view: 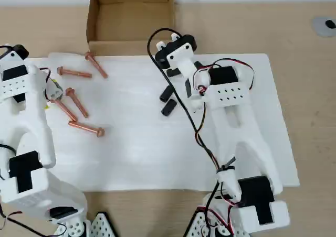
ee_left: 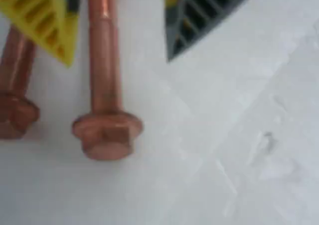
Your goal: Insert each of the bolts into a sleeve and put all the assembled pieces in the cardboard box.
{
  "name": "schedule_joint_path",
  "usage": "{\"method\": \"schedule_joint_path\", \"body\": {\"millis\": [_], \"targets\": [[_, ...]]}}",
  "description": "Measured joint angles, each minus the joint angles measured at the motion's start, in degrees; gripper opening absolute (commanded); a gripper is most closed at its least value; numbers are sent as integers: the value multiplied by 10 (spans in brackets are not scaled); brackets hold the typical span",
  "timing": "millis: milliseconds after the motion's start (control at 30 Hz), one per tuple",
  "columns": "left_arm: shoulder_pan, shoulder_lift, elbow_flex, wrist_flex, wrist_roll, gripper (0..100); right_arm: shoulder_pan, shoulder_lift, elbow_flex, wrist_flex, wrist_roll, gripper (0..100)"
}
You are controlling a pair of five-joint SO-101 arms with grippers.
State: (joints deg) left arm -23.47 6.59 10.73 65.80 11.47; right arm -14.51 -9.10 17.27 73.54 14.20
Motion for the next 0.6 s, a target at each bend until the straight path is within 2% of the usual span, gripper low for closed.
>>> {"method": "schedule_joint_path", "body": {"millis": [267, 533, 600], "targets": [[4, 87, -4, -9, 44, 139, 0, 0, 0, 0, 0, 9], [7, 159, -76, 13, 50, 137, 0, 0, 0, 0, 0, 9], [7, 171, -93, 25, 50, 101, 0, 0, 0, 0, 0, 9]]}}
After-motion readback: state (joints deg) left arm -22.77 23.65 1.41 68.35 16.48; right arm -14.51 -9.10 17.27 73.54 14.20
